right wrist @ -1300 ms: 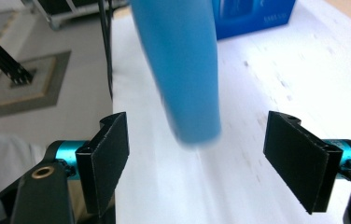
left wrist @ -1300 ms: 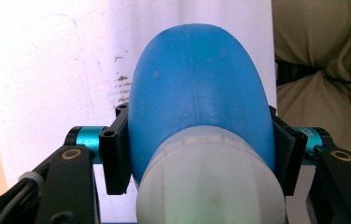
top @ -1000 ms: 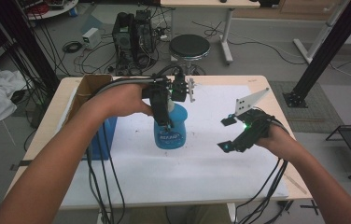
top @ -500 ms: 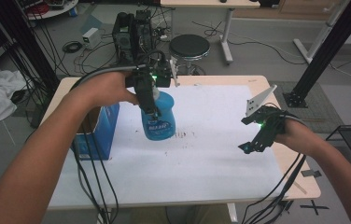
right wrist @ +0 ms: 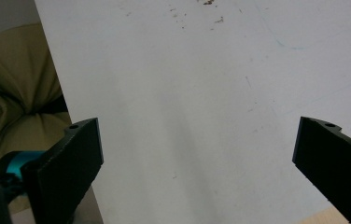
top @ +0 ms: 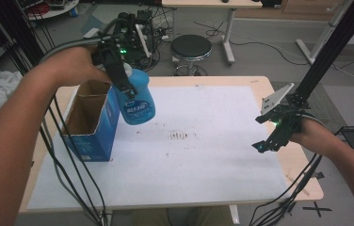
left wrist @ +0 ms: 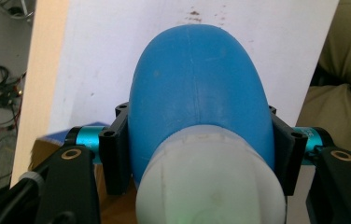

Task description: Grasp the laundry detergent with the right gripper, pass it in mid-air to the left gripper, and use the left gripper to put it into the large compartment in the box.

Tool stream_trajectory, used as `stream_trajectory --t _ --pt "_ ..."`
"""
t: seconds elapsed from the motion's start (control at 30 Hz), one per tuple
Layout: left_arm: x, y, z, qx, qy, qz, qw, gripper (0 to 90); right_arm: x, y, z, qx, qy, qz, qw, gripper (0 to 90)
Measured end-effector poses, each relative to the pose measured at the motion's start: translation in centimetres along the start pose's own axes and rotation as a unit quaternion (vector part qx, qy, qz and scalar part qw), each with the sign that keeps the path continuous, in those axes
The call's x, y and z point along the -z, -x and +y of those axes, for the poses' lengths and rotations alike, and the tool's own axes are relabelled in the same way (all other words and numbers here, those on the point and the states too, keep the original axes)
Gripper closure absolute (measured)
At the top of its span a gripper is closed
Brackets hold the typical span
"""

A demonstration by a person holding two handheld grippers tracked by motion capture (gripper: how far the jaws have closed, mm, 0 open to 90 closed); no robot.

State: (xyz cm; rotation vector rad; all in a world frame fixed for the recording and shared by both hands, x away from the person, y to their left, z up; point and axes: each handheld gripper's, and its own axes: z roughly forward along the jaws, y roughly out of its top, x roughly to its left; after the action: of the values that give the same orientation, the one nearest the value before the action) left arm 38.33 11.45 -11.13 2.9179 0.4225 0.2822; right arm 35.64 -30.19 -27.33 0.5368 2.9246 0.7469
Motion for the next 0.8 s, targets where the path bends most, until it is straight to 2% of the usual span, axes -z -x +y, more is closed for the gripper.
stream_trajectory --t 0.03,0.37,0.6,0.8 --pt "0.3 -0.1 -0.4 0.014 0.006 0.001 0.9999 37.5 0.0 0.0 -0.1 -0.007 0.001 0.003 1.0 0.7" --pt "2.5 -1.5 -4.4 0.062 -0.006 0.012 0.998 37.5 0.1 0.0 0.3 0.0 -0.002 -0.002 1.0 0.7" --pt "4.2 -2.3 -7.2 0.094 0.0 0.025 0.9953 37.5 0.1 0.0 0.4 0.0 0.001 -0.005 1.0 0.7" --pt "4.7 -3.1 -9.0 0.115 -0.001 0.036 0.9927 37.5 0.0 0.0 0.7 0.0 0.0 -0.003 1.0 0.7"
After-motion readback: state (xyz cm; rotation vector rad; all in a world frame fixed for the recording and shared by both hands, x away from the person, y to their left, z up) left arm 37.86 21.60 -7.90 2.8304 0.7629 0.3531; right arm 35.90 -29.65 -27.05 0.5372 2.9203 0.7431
